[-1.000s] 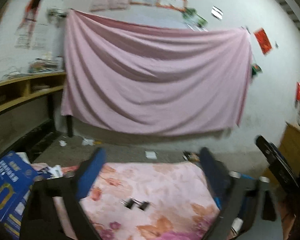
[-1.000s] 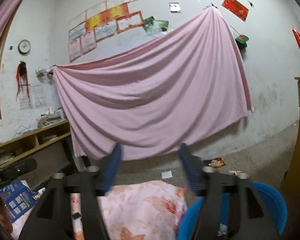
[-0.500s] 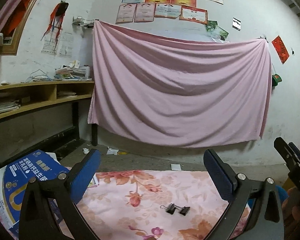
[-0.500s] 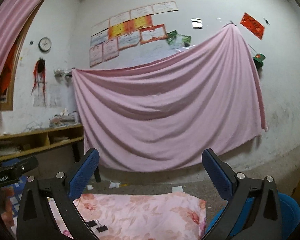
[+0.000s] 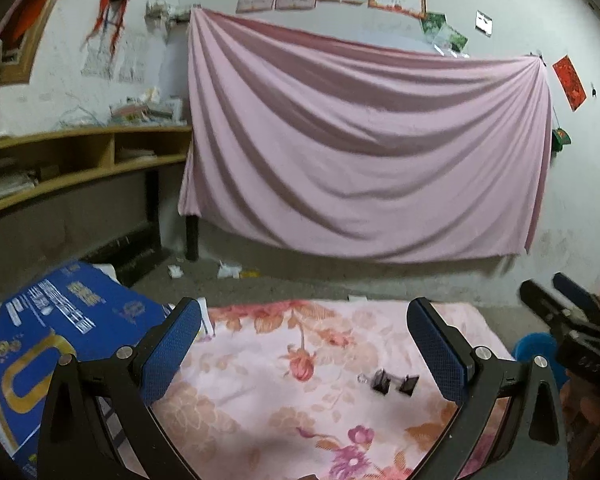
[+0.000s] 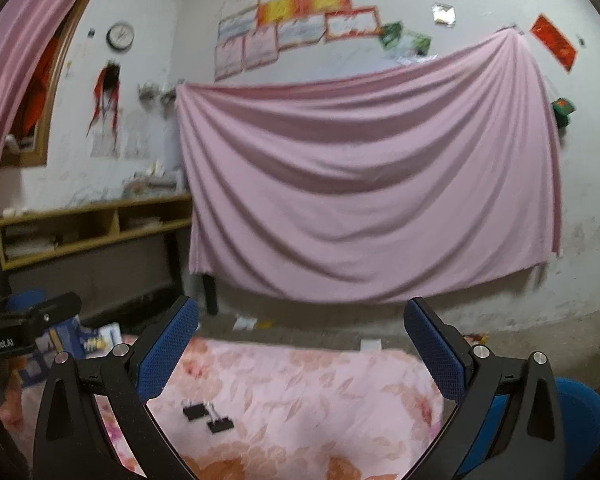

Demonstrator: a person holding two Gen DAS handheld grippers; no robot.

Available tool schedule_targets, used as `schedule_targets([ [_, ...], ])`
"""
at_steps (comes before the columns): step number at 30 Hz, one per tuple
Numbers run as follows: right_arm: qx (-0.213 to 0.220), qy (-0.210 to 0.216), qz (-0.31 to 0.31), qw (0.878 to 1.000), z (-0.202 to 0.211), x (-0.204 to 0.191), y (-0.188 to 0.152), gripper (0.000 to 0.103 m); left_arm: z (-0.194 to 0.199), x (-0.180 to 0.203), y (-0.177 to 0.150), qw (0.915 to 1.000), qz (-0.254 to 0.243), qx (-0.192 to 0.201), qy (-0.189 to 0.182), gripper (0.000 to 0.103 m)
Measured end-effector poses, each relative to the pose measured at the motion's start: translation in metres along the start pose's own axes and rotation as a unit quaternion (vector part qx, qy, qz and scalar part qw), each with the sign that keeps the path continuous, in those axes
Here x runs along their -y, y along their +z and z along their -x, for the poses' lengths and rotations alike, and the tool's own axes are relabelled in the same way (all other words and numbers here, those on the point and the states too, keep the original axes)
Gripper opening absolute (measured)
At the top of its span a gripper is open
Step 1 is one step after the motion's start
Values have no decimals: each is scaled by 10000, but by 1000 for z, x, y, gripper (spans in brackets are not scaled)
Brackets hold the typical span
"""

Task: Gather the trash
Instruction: 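Move both tools back over the bed toward the black binder clips, then grasp a black binder clip with the right tool while the left tool grasps another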

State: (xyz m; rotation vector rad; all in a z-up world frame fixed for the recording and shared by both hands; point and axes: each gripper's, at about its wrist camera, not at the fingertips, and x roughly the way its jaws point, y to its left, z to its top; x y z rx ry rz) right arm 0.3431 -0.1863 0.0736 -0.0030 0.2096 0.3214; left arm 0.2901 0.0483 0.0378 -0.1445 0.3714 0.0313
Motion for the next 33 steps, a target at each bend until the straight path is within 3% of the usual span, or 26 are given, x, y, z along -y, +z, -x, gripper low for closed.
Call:
schedule_targets([
  [4,-788,186,161,9966,-26,-4,-10,103,-19,-2,-7,9988,3,-477,56,101],
  [7,-1318,352,216,9904,-41,-7,-20,91,-35,-3,-14,9960,9,-886,81,101],
  [9,-1759,519,268,9827,-54,-10,-26,82,-45,-3,-20,9932,27,-1157,83,101],
  [13,-2403,856,369,9662,-71,-15,-37,76,-62,-7,-27,9870,117,-1603,59,101],
  [17,-3020,1174,570,9443,-88,-27,-51,57,-77,-16,-32,9789,325,-2014,-90,101],
  [22,-3391,1464,789,9259,-97,-39,-62,51,-89,-24,-36,9697,548,-2373,-206,101],
  [27,-3525,1571,865,9185,-106,-47,-68,48,-92,-21,-35,9684,487,-2433,-247,101],
  [28,-3551,1597,872,9169,-108,-48,-68,46,-93,-20,-35,9682,459,-2444,-261,101],
  [30,-3620,1684,895,9125,-112,-52,-70,29,-95,-17,-35,9680,397,-2461,-297,100],
  [33,-3618,1734,930,9113,-111,-53,-69,25,-97,-12,-35,9670,270,-2501,-394,100],
])
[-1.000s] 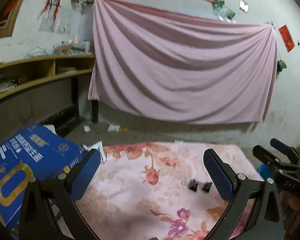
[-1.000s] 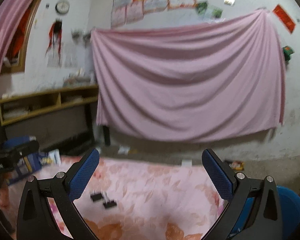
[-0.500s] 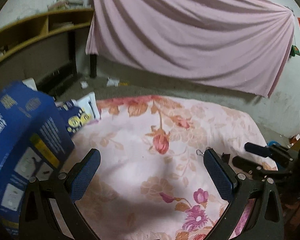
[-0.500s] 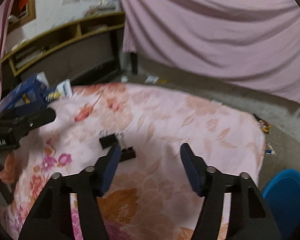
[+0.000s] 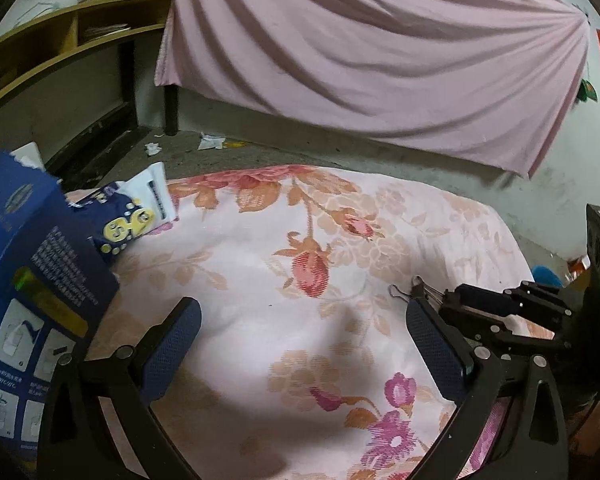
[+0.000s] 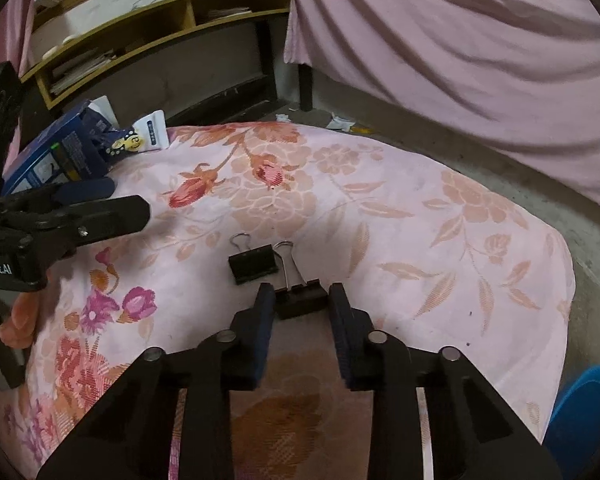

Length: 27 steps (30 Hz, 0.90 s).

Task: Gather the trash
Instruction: 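Grasp a black binder clip with the right tool while the left tool grasps another, then carry both black binder clips in the tools over the blue basin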

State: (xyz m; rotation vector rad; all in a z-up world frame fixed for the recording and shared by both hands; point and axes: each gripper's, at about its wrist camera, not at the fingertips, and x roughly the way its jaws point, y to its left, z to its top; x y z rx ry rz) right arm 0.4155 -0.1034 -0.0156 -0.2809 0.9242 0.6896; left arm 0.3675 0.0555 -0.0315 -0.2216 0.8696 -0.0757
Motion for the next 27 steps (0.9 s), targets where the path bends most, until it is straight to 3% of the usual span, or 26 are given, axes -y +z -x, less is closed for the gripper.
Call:
schedule_targets([
  [5,16,-109,-136,9998,7,7,-5,25,-12,19,6,9988,-482,-118,-29,100],
  [12,72,-460,-451,9979,24,30,-16,25,-40,59,5,9888,-1445,-369,-46,98],
  [13,88,-497,-497,9975,26,33,-17,25,-44,63,4,9877,-1504,-408,-79,95],
  [15,123,-537,-592,9967,31,40,-20,25,-57,69,3,9851,-1594,-596,-233,72],
  [17,137,-523,-696,9961,34,47,-23,25,-64,75,3,9836,-1683,-634,-171,68],
  [24,146,-460,-943,9944,40,60,-31,25,-70,89,-3,9767,-2058,-607,-85,30],
  [27,146,-466,-924,9945,42,59,-32,25,-71,92,-5,9769,-2048,-606,22,30],
])
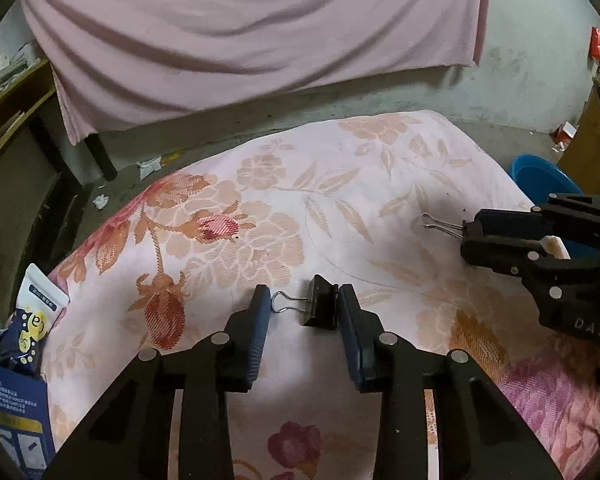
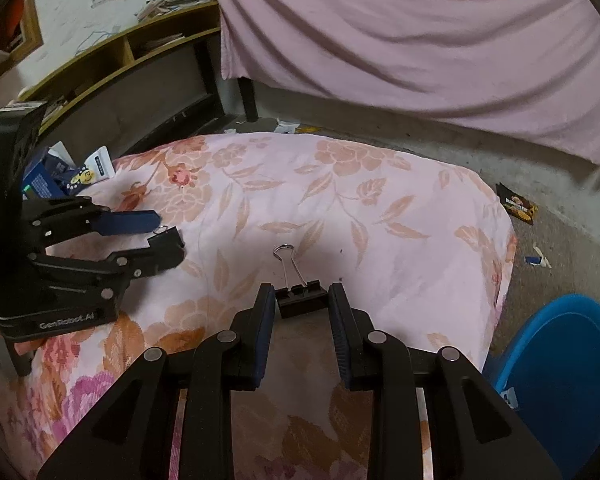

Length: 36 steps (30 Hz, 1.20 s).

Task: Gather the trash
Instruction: 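Carry both black binder clips in the tools over the blue basin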

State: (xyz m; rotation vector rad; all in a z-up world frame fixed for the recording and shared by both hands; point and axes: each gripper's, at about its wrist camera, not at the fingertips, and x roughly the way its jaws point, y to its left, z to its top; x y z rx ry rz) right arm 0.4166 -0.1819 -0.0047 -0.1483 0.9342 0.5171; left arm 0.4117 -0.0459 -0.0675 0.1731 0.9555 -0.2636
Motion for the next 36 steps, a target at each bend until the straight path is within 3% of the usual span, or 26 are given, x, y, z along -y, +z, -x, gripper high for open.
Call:
schedule_targets([
  [5,4,4,42,10000,0,-2,-1,25,6,7,-3,10000,-16,65,29,29],
  [13,232,26,7,9997,10,-1,-4,25,34,16,2,9987,98,495,85,29],
  [20,718,-61,-84,9974,31,0,-10,25,62,22,6,9944,350,995,37,29],
  [25,1245,-153,-158,9920,53,1,-15,25,87,32,8,9860,523,1582,-101,29],
  [31,2300,-416,-313,9718,98,10,-23,25,119,54,19,9679,593,2415,-368,29],
  [36,3192,-731,-548,9433,140,33,-39,25,140,82,31,9520,467,2953,-656,30],
])
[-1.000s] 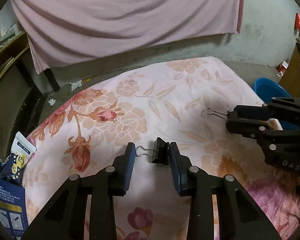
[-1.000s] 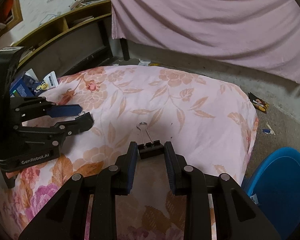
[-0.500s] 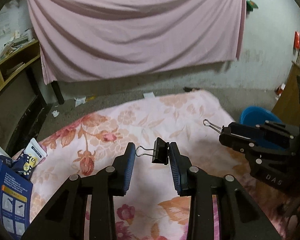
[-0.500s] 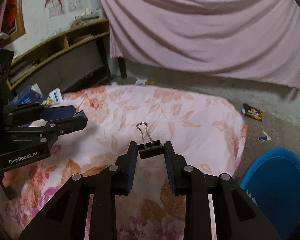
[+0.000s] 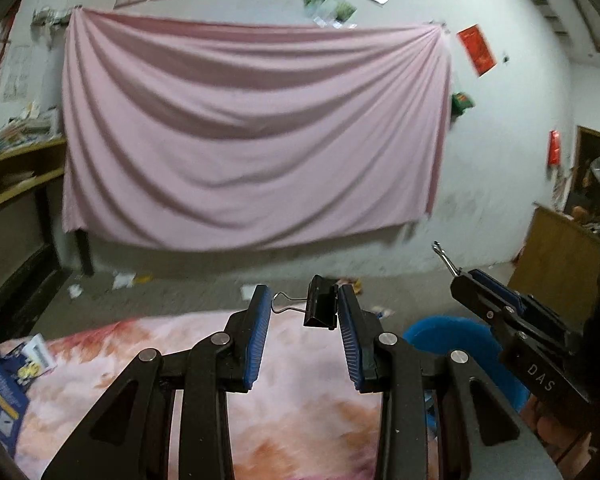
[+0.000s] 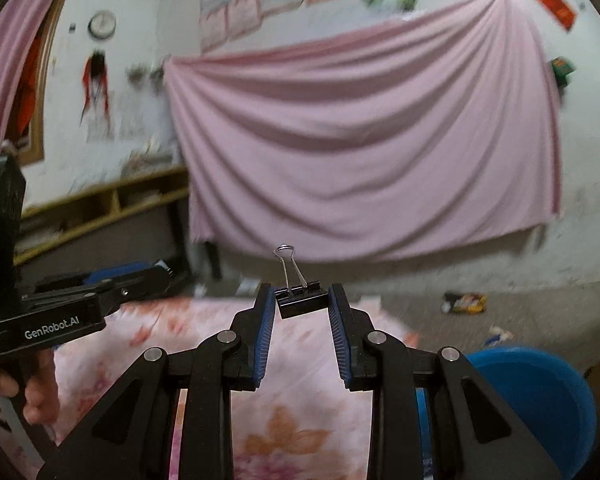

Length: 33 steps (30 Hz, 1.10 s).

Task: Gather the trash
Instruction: 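Carry both black binder clips in the tools over the blue basin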

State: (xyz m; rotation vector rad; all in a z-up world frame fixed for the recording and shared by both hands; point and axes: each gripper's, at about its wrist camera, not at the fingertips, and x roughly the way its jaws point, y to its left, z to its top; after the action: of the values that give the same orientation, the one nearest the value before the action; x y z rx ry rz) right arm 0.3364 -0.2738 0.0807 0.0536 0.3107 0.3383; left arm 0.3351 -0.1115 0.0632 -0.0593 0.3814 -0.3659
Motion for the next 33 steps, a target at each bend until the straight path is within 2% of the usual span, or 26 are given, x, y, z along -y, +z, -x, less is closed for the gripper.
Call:
schedule_targets([
  [5,635,-507,-163,9966,39,30,3,25,-2,39,8,9986,-280,241,-389,30],
  [12,855,-1036,-433,9900,75,65,-5,25,-15,90,5,9939,-661,275,-841,30],
  [23,638,-1581,-912,9811,108,114,-25,25,-44,143,-4,9892,-870,-224,-1158,30],
  [33,328,-1728,-1156,9776,109,129,-32,25,-55,157,-12,9866,-834,-532,-1299,30],
])
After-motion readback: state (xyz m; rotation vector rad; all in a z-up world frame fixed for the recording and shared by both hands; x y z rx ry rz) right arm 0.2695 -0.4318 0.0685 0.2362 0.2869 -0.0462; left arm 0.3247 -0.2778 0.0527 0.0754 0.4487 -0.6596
